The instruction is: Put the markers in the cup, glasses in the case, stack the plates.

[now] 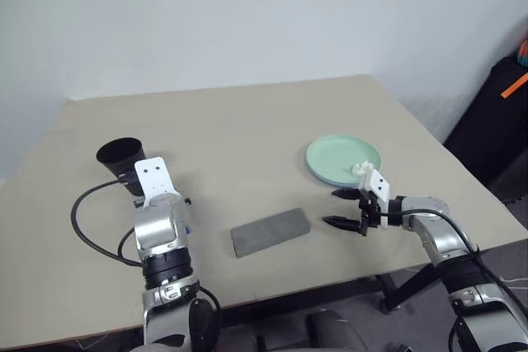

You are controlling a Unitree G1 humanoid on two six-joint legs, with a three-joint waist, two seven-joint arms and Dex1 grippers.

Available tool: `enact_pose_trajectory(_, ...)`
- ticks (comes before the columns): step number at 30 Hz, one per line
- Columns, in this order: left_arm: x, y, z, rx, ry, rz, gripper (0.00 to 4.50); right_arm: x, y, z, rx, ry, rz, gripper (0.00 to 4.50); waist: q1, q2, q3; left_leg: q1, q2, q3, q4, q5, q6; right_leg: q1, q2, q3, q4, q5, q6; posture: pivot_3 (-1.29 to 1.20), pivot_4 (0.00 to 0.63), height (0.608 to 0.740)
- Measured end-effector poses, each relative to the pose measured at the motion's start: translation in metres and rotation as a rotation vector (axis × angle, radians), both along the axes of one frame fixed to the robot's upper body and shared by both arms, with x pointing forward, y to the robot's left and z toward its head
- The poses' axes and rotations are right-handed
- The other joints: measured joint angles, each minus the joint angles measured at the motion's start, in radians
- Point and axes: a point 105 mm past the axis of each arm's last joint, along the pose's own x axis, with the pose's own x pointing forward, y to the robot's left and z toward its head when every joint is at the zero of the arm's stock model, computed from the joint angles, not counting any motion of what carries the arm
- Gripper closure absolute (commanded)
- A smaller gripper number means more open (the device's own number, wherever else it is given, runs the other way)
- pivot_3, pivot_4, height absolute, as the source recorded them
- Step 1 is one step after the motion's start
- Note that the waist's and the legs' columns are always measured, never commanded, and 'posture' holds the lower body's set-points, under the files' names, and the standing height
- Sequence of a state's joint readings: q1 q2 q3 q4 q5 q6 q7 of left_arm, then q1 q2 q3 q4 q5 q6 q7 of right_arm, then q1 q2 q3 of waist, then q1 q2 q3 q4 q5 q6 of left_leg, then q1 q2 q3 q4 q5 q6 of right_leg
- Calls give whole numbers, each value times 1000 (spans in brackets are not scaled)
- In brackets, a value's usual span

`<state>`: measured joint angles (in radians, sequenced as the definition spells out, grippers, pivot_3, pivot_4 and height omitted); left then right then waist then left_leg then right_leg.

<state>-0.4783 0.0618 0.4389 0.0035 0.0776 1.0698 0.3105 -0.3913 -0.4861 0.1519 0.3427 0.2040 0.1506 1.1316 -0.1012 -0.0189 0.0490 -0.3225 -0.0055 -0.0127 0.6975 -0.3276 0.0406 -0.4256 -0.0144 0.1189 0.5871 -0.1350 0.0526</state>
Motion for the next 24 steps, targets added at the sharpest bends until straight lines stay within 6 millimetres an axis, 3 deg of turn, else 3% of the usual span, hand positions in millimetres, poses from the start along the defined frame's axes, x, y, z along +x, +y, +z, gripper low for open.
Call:
enact_pose_trajectory(1,0,-1,-1,-11,1,1,2644,0,0,0,0,0,0,186,0,0,0,0,0,0,0,0,0,0,0,0,0,0,0,0,0,740)
enact_pose_trajectory(4,0,0,-1,-19,1,8,3219,0,0,0,0,-1,0,186,0,0,0,0,0,0,0,0,0,0,0,0,0,0,0,0,0,740)
enact_pose_trajectory(7,0,0,-1,-23,1,13,4201,0,0,0,-1,-1,-1,186,0,0,0,0,0,0,0,0,0,0,0,0,0,0,0,0,0,740)
enact_pose_trajectory(8,1,0,-1,-27,2,15,4331,0,0,0,-1,-1,-1,186,0,0,0,0,0,0,0,0,0,0,0,0,0,0,0,0,0,740)
enact_pose_trajectory(18,6,-1,-1,-72,-11,9,4331,1,-2,-3,-4,8,-11,186,1,0,0,0,0,0,0,0,-1,1,0,0,1,0,0,0,0,740)
enact_pose_trajectory(24,23,-33,6,-101,-63,-172,4331,4,1,1,-3,-11,-4,186,0,0,0,0,0,0,0,0,-1,0,0,0,0,0,0,0,0,740)
